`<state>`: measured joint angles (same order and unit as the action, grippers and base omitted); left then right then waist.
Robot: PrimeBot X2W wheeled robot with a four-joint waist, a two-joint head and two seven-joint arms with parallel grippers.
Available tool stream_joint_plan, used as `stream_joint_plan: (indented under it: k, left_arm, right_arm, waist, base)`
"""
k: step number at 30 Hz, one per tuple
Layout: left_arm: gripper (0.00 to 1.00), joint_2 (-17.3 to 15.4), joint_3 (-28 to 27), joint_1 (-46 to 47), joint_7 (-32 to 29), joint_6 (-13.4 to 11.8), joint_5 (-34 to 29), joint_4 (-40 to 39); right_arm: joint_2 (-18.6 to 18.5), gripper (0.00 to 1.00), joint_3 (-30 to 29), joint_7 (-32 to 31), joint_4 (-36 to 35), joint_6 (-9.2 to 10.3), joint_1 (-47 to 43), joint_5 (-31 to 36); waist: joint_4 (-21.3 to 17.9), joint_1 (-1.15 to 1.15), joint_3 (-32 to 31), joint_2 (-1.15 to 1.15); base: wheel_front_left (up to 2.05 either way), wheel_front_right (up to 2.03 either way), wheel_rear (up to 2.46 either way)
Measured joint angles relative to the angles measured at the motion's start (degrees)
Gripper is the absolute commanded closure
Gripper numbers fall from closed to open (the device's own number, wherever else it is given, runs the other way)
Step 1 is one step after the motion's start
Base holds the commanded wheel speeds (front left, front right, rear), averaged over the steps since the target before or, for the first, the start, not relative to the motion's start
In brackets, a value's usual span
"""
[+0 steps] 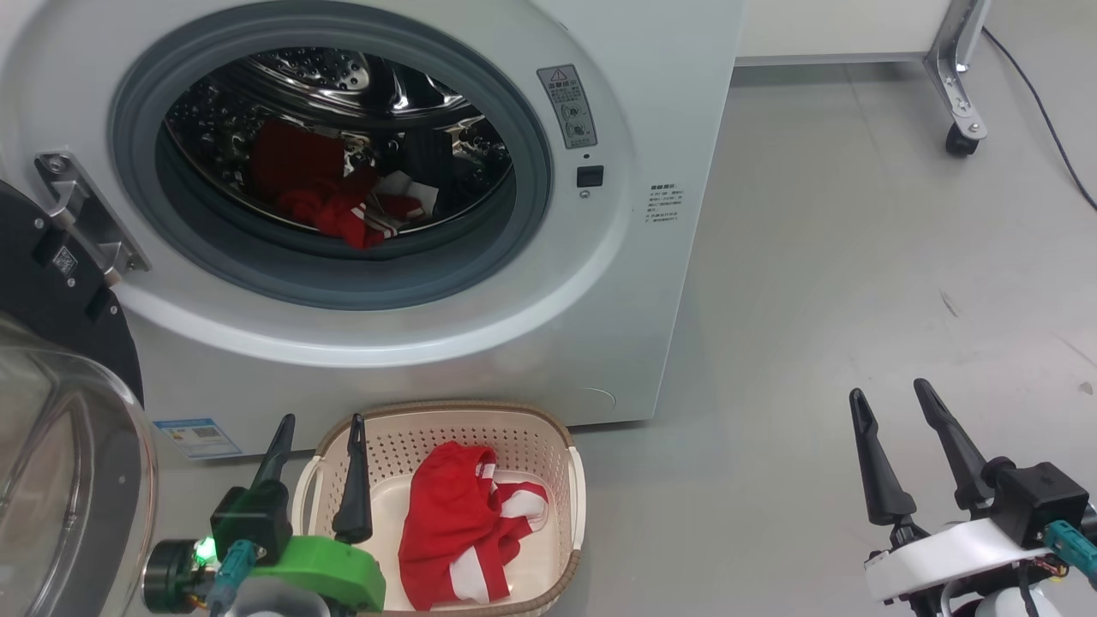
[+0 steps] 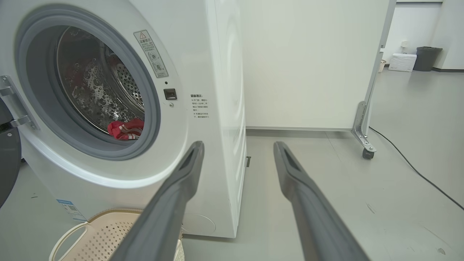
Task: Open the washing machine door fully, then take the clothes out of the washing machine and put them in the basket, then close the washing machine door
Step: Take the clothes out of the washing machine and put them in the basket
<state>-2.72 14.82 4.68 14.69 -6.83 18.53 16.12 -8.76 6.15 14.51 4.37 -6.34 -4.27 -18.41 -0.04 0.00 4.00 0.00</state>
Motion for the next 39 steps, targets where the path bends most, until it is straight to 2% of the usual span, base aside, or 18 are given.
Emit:
stream_joint_plan:
  k: [12, 39]
  left_arm:
    - [0.0, -0.19, -0.64, -4.67, 0.0, 0.0, -0.57, -3.22]
    - [0.0, -0.18, -0.12, -6.98, -0.59, 0.0, -2.16, -7.47]
  right_arm:
    - [1.45, 0.0, 0.13, 0.0, -0.12, 0.46, -2.42, 0.89]
    - [2.03, 0.0, -0.04, 0.0, -1.41, 0.37, -3.46, 1.69]
  waist:
    - [-0.38, 0.0, -2.27, 0.0]
    - [0.09, 0.0, -1.22, 0.0]
  base:
    - [0.0, 0.0, 0.0]
    - [0.0, 0.0, 0.0]
